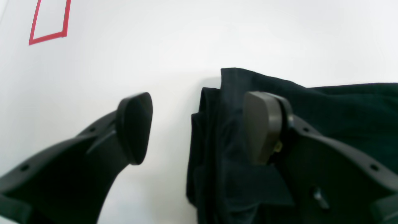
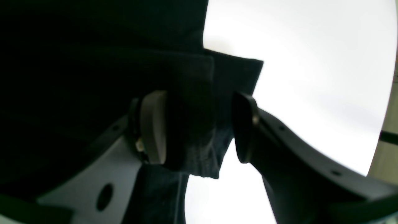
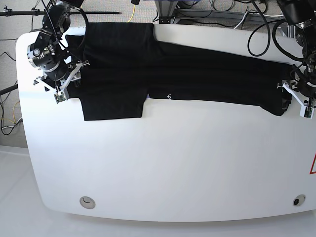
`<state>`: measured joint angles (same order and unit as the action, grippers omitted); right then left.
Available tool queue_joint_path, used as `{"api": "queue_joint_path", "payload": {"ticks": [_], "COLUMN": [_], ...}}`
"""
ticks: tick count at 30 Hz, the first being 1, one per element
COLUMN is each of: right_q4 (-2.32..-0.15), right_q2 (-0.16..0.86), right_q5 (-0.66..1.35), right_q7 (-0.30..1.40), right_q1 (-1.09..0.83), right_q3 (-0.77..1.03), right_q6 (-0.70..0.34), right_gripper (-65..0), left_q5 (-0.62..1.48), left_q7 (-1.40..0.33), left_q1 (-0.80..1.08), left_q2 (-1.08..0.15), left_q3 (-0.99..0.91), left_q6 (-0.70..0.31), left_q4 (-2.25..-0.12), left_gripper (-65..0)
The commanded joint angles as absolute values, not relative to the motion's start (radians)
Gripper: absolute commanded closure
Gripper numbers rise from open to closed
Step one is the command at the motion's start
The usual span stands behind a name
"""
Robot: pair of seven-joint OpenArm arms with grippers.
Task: Fold the T-shirt properly
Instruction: 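Lower the folded hem onto the shirt and open both grippers, then grasp the folded shirt's end with the right gripper and the sleeve end with the left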
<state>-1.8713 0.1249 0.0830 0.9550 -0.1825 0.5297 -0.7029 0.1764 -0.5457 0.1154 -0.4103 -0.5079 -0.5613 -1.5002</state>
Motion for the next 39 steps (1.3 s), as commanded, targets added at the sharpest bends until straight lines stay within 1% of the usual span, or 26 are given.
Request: {"api": "queue_joint_path", "payload": {"ticks": [1,9,19,25,33,39], "right_q4": [-1.905,-1.918,-1.94,-1.948,-1.938,-1.935], "right_q2": [0.132,0.131,0.128,0.129,0.115,0.105], "right_q5": [0.091,0.124,0.238,0.292,0.369,0.391], "right_q7": [0.943,0.944,0.952,0.969,0.965,0.966], "right_q1": [-0.173,-0.16,-0.112,-0.07,-0.048,-0.05], "right_q3": [0.538,0.558,0.569,0.545,0.509,0.496], "right_q6": [-0.698,-0.698,-0.698,-0.698,-0.698,-0.698], "right_gripper": [-29.8,-29.3,-29.5,-29.7,-30.0,-30.0], "left_q5": [0.193,0.201,0.25,0.242,0.232,0.23], "left_q7": [-0.508,-0.501,-0.512,-0.506,-0.51,-0.509], "left_q1": [0.111,0.111,0.134,0.141,0.132,0.132], "left_q2": [-0.427,-0.424,-0.422,-0.425,-0.428,-0.426], "left_q3": [-0.502,-0.484,-0.516,-0.525,-0.514,-0.511], "left_q6": [-0.559,-0.559,-0.559,-0.565,-0.568,-0.568], "left_q4": [-1.52,-1.524,-1.572,-1.551,-1.555,-1.553], "left_gripper": [-42.1,-41.1,-40.4,-40.8,-41.6,-41.8]}}
